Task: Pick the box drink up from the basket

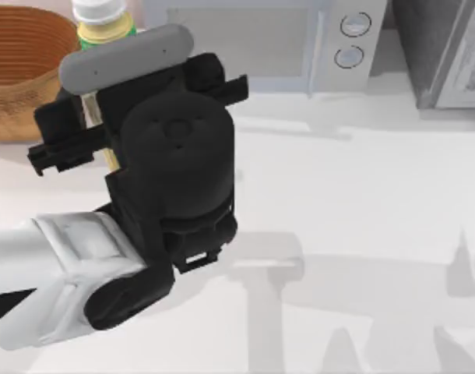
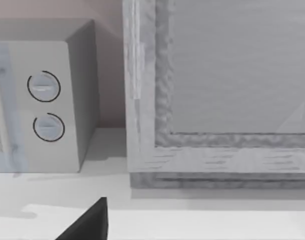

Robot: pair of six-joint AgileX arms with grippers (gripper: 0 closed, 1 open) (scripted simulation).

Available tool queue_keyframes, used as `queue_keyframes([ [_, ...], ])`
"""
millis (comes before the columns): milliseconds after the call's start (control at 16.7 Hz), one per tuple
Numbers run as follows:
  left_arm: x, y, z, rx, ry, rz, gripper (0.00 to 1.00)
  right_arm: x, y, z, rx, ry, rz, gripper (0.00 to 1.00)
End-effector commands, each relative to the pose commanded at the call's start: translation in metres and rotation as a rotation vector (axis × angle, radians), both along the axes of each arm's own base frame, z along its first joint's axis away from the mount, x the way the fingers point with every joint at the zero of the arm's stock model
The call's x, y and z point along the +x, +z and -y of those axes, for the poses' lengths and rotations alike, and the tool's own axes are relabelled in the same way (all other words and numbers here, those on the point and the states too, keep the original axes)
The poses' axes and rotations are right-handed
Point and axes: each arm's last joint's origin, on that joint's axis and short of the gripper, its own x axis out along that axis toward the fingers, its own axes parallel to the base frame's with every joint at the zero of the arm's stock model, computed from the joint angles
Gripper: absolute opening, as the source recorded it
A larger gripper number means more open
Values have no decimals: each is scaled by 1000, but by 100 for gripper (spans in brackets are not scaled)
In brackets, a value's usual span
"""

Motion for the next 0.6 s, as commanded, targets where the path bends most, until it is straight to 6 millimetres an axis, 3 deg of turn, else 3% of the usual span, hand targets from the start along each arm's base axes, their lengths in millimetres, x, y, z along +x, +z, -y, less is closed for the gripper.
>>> queue_keyframes([
  [300,-24,-46,89,41,140,-8,0,0,0,0,0,0,0,100],
  [420,-36,-63,110,56,180,-6,0,0,0,0,0,0,0,100],
  [600,-45,-75,123,67,208,-2,0,0,0,0,0,0,0,100],
])
